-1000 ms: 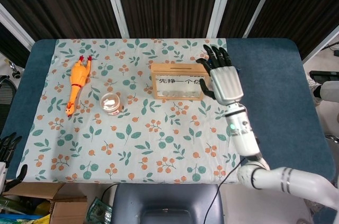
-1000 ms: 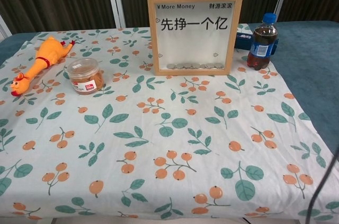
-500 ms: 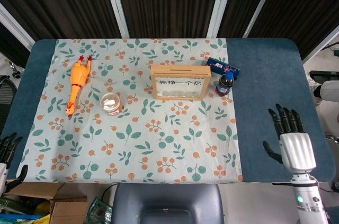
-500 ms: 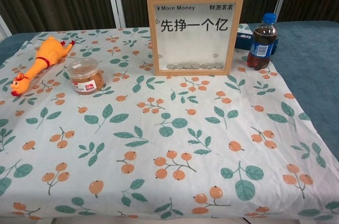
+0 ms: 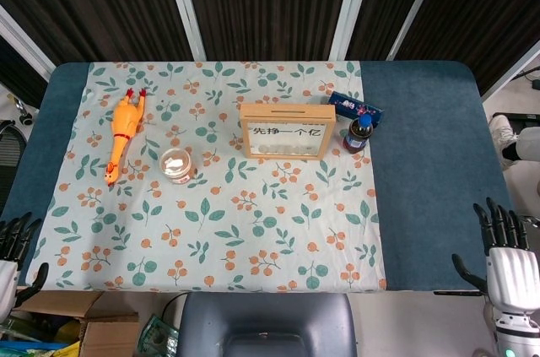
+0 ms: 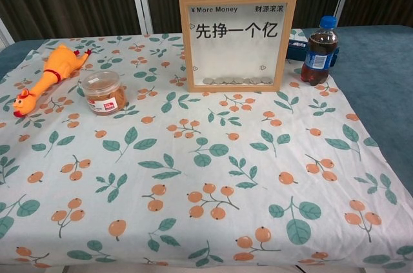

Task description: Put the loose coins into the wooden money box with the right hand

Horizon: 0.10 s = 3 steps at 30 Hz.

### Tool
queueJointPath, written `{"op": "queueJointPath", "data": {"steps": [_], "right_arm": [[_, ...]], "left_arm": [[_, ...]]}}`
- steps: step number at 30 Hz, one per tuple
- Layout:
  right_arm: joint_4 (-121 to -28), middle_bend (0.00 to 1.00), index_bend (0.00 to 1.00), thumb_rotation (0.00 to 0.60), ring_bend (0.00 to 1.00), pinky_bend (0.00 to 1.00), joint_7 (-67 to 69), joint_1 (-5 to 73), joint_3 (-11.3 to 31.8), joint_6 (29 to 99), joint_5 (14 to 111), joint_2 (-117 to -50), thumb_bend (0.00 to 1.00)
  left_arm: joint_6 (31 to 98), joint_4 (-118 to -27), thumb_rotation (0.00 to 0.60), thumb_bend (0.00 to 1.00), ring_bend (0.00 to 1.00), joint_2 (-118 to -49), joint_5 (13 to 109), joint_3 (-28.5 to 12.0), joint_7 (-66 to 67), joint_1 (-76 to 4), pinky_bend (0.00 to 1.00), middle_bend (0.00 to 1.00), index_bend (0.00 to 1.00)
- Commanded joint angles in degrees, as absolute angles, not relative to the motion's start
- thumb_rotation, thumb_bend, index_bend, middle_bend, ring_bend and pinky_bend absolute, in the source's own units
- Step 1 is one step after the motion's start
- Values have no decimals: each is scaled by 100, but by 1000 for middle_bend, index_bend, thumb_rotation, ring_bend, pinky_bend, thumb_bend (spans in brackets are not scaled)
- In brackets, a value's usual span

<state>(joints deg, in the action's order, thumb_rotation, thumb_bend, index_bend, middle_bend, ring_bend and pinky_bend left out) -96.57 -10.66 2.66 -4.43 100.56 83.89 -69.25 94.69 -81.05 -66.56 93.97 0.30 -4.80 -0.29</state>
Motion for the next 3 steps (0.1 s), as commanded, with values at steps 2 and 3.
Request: {"op": "queueJointPath", "data": {"steps": [2,3], "right_arm": [[-9734,0,71,600,0,0,-1185,237,-338,9760,8254,-6872,402],[-9746,0,71,600,0,0,-1210,231,-311,9733,8233,-6874,402]], "left_arm": [[9465,-8079,600,440,0,-6665,9428,56,-455,-28,0,0,0],[9452,-8080,600,440,0,-6662,9430,69,-444,-25,0,0,0]]}}
